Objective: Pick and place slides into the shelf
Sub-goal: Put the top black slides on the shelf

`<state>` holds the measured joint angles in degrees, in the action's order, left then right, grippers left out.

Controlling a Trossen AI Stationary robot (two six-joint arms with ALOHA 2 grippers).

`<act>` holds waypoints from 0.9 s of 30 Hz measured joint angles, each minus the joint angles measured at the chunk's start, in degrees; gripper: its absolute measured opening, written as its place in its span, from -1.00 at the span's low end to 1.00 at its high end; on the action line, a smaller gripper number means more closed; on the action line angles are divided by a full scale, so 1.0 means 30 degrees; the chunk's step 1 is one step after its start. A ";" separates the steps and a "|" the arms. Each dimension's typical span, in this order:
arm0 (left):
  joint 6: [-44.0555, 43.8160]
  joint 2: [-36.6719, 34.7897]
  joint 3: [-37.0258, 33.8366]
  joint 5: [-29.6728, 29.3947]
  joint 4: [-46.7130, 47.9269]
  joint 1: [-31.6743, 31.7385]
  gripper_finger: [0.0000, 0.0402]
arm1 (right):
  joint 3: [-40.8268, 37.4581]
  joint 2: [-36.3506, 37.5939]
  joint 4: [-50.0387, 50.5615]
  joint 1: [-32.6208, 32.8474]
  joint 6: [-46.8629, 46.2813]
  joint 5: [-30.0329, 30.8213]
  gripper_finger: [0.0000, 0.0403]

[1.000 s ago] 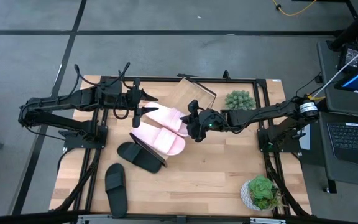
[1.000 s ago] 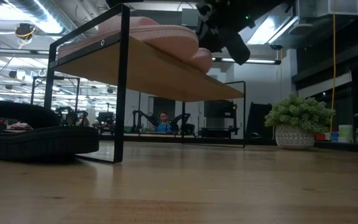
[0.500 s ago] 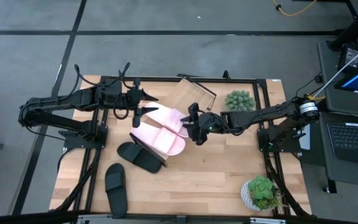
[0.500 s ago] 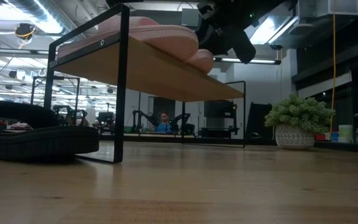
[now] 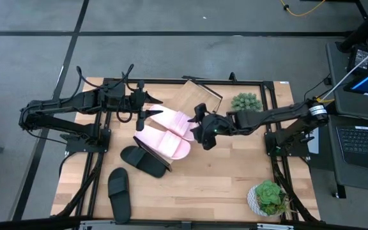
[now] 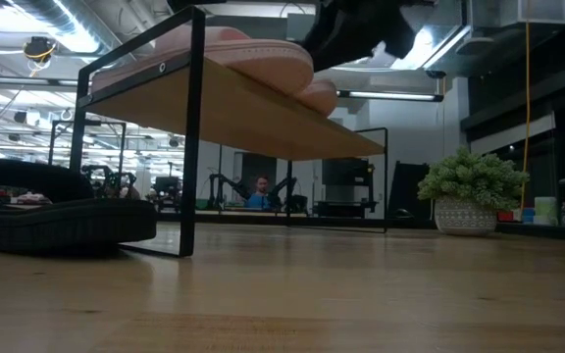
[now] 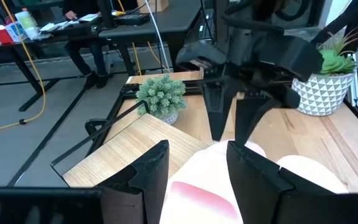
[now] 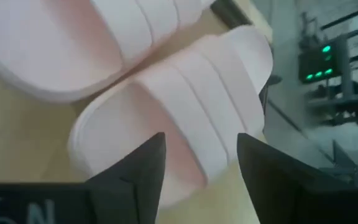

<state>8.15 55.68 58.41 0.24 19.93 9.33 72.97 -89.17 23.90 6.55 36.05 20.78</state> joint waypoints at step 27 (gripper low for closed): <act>-0.0877 -0.0051 0.0007 0.0003 0.1305 -0.0024 -0.24 | 0.2112 0.0027 0.5495 0.2810 -0.8511 0.1721 -0.98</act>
<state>5.52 55.53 58.43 0.25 23.85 9.26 79.30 -89.08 40.39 14.98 10.52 25.95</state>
